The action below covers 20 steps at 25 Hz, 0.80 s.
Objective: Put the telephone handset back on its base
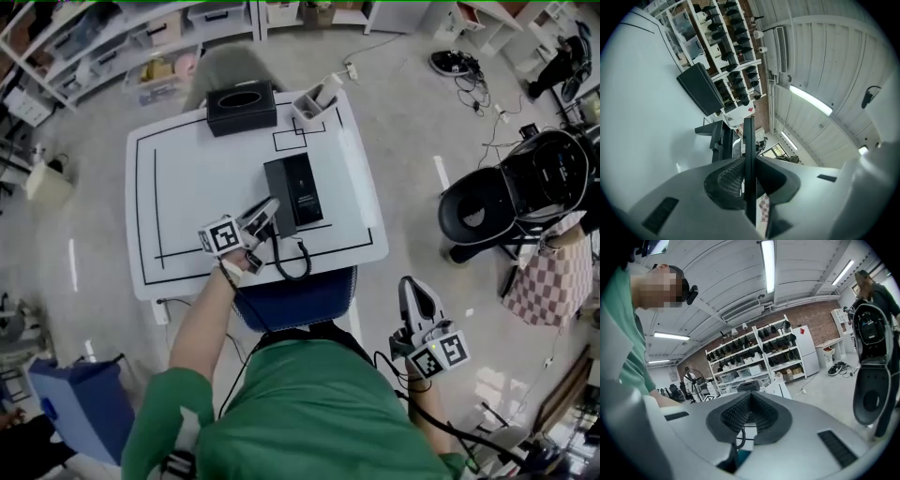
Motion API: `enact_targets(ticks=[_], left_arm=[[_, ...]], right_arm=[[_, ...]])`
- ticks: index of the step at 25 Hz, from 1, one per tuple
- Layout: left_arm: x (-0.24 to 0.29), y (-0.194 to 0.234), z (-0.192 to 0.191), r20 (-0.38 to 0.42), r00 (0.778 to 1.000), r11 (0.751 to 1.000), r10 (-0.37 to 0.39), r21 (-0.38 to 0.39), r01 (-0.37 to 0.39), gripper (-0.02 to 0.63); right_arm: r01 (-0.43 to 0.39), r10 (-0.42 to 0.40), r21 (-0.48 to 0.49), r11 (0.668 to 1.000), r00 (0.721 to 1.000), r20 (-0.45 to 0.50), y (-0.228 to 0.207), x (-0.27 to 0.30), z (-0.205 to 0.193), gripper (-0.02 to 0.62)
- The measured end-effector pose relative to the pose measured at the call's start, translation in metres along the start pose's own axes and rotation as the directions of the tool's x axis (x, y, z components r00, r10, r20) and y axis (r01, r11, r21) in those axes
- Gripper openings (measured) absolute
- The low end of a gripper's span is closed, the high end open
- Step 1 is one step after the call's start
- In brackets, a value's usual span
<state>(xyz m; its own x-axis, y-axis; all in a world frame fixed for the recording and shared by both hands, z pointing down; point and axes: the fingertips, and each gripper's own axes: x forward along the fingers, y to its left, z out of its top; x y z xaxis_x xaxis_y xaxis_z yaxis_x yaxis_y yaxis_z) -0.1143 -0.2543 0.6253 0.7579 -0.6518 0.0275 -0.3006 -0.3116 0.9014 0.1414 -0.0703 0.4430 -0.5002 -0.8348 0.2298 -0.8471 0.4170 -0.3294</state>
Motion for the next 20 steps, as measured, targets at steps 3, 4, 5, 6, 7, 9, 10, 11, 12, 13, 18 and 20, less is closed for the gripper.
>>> enact_targets(ticks=[3,4,5,6,7,9,10,11,12,13,18,20], left_arm=[[0.007,0.009,0.002,-0.009,0.999,0.999,0.039,0.003,-0.039,0.081],[0.009,0.01,0.002,-0.013,0.999,0.999,0.045,0.016,-0.045,0.081],[0.011,0.011,0.003,-0.017,0.999,0.998,0.05,0.029,-0.049,0.081],[0.013,0.012,0.003,-0.02,0.998,0.998,0.054,0.034,-0.053,0.081],[0.014,0.014,0.003,-0.022,0.998,0.998,0.059,0.035,-0.058,0.081],[0.015,0.017,0.002,-0.024,0.998,0.997,0.066,0.031,-0.065,0.081],[0.015,0.019,0.001,-0.025,0.997,0.997,0.068,0.028,-0.067,0.081],[0.016,0.02,0.001,-0.024,0.997,0.997,0.069,0.023,-0.068,0.081],[0.016,0.021,0.0,-0.022,0.997,0.997,0.07,0.017,-0.069,0.081],[0.015,0.024,0.0,-0.021,0.997,0.997,0.071,0.009,-0.071,0.081],[0.015,0.038,-0.002,-0.019,0.996,0.996,0.089,-0.005,-0.089,0.081],[0.018,0.038,-0.001,-0.016,0.996,0.996,0.092,-0.005,-0.092,0.081]], right_arm=[[0.017,-0.017,0.0,1.0,1.0,0.002,0.001,-0.002,-0.001,0.012],[0.02,-0.02,0.0,1.0,1.0,0.002,0.002,-0.003,-0.001,0.012],[0.022,-0.022,0.001,1.0,1.0,0.003,0.002,-0.003,-0.001,0.012],[0.024,-0.024,0.002,1.0,1.0,0.004,0.003,-0.003,-0.002,0.012],[0.025,-0.025,0.003,1.0,1.0,0.004,0.004,-0.003,-0.002,0.012],[0.027,-0.027,0.006,1.0,1.0,0.004,0.005,-0.004,-0.003,0.012],[0.026,-0.026,0.007,1.0,1.0,0.003,0.006,-0.005,-0.004,0.012],[0.026,-0.026,0.008,1.0,1.0,0.003,0.007,-0.005,-0.004,0.012],[0.026,-0.026,0.01,1.0,1.0,0.001,0.007,-0.006,-0.005,0.012],[0.026,-0.026,0.011,1.0,1.0,0.0,0.007,-0.006,-0.005,0.012],[0.02,-0.02,0.013,1.0,1.0,0.0,0.008,-0.003,-0.008,0.012],[0.016,-0.016,0.014,1.0,1.0,-0.003,0.01,-0.002,-0.008,0.012]])
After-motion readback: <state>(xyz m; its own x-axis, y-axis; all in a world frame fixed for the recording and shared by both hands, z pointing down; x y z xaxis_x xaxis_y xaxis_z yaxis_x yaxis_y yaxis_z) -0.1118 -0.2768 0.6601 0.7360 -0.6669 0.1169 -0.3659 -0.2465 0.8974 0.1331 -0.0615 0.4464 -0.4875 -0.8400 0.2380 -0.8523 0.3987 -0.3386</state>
